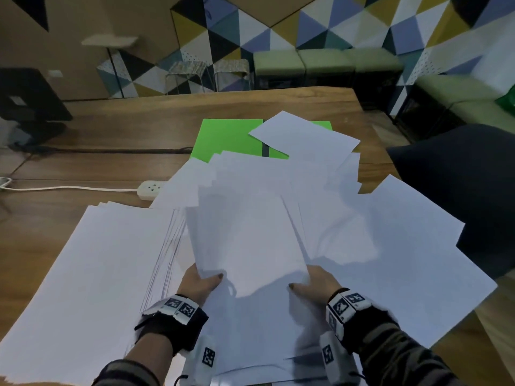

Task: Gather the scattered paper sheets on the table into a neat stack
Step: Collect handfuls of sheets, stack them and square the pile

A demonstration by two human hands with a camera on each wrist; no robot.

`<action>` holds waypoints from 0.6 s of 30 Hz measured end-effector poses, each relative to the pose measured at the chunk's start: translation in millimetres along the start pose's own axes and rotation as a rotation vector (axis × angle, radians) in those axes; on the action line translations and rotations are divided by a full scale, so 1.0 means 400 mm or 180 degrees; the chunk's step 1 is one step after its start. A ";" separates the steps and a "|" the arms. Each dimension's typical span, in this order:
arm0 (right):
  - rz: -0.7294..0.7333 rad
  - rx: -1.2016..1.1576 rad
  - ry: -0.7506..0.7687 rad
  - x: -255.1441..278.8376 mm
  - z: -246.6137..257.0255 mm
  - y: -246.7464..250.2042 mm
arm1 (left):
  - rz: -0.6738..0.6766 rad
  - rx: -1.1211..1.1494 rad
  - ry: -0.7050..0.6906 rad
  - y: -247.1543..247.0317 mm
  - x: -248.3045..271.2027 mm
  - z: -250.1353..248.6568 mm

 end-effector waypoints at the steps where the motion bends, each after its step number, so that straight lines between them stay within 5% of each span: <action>1: -0.0236 -0.0051 -0.0029 0.005 -0.005 0.021 | -0.0002 -0.0038 -0.0105 0.002 0.004 -0.012; 5: -0.1149 -0.1856 -0.0001 0.021 -0.052 0.134 | 0.0051 0.0167 -0.0542 0.016 0.018 -0.080; 10: -0.0740 -0.3645 0.0618 0.041 -0.020 0.214 | 0.0424 0.0582 -0.0980 0.003 0.041 -0.211; 13: -0.0814 -0.3451 0.1043 0.092 0.048 0.276 | 0.0547 0.0379 -0.1195 -0.006 0.052 -0.277; 18: -0.1566 -0.2842 0.1934 0.206 0.155 0.383 | 0.0070 0.0063 -0.1367 0.034 0.043 -0.333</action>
Point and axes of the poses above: each hand's wrist, its own x-axis away from the middle knuckle, its own y-axis out of the back of the hand, z = x × y, the point moved 8 cm from there along -x, towards the middle knuckle, and after that the axes turned 5 degrees about z, right-handed, at the moved point
